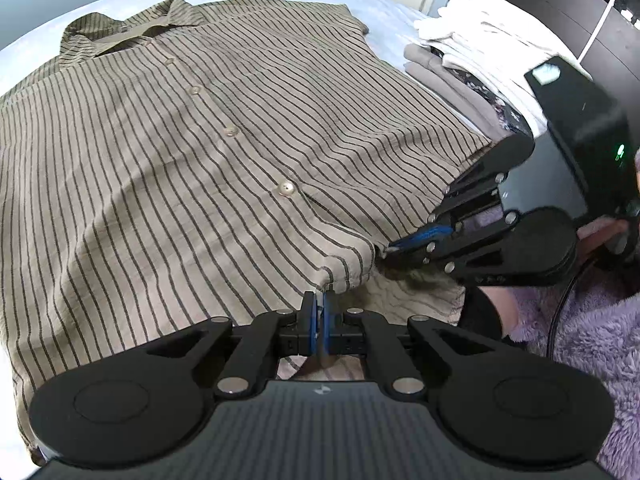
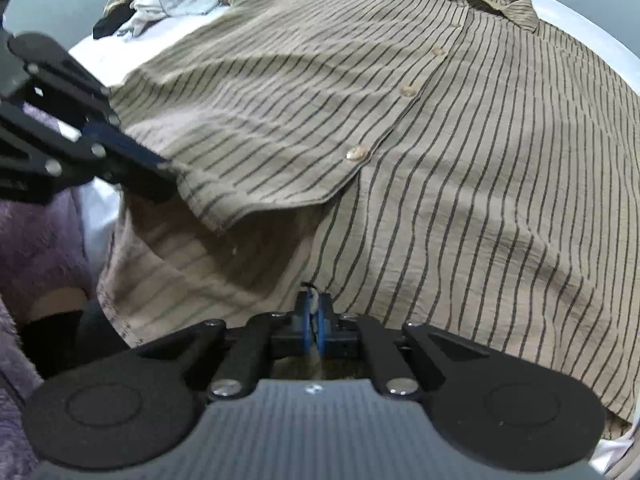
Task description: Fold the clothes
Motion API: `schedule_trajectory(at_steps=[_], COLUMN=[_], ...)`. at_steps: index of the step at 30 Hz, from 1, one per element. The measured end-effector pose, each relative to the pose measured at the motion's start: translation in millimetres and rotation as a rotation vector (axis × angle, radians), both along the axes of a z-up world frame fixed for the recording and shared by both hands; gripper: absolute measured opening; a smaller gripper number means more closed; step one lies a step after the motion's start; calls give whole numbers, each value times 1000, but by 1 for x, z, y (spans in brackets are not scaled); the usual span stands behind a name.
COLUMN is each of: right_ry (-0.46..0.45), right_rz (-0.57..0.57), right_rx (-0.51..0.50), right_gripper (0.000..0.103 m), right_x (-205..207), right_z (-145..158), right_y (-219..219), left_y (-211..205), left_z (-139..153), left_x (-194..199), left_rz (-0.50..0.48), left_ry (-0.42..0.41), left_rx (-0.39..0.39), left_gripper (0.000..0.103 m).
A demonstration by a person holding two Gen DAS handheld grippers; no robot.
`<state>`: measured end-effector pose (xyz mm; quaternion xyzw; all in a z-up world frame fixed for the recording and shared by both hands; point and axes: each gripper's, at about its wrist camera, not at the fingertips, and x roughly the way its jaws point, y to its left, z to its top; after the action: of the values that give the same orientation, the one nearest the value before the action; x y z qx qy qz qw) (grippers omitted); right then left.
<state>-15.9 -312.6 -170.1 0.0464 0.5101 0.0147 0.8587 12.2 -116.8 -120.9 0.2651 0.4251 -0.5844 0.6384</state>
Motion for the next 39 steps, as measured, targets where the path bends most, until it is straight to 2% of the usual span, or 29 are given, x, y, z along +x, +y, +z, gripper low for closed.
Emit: schedule_trajectory(at_steps=[9, 15, 19, 20, 24, 26, 28, 30, 31, 35, 39], right_ry=[-24, 11, 32, 34, 40, 42, 43, 37, 29, -20, -73], right_rz=[49, 68, 59, 60, 67, 74, 81, 86, 81, 27, -42], right_rx=[67, 82, 93, 94, 96, 123, 148, 145, 138, 121, 69], right_gripper=[3, 3, 4, 8, 11, 11, 15, 24, 24, 26, 27], right_x=[-2, -1, -3, -4, -7, -10, -15, -21, -24, -33, -30], right_z=[20, 12, 7, 7, 9, 11, 15, 20, 24, 41, 57], right_y=[13, 19, 22, 23, 27, 27, 27, 25, 24, 4, -25], left_y=[-2, -4, -4, -4, -2, 0, 2, 4, 5, 5, -5], left_z=[-5, -18, -19, -19, -17, -16, -13, -5, 0, 23, 39], left_x=[-13, -26, -26, -25, -26, -24, -22, -19, -15, 9, 47], left_rz=[-77, -142, -148, -149, -177, -187, -192, -184, -174, -101, -15], left_ry=[-10, 5, 17, 22, 51, 95, 116, 122, 130, 139, 114], left_rx=[36, 96, 102, 103, 109, 111, 106, 82, 66, -1, -41], left_gripper=[2, 1, 1, 1, 3, 9, 16, 17, 19, 33, 35])
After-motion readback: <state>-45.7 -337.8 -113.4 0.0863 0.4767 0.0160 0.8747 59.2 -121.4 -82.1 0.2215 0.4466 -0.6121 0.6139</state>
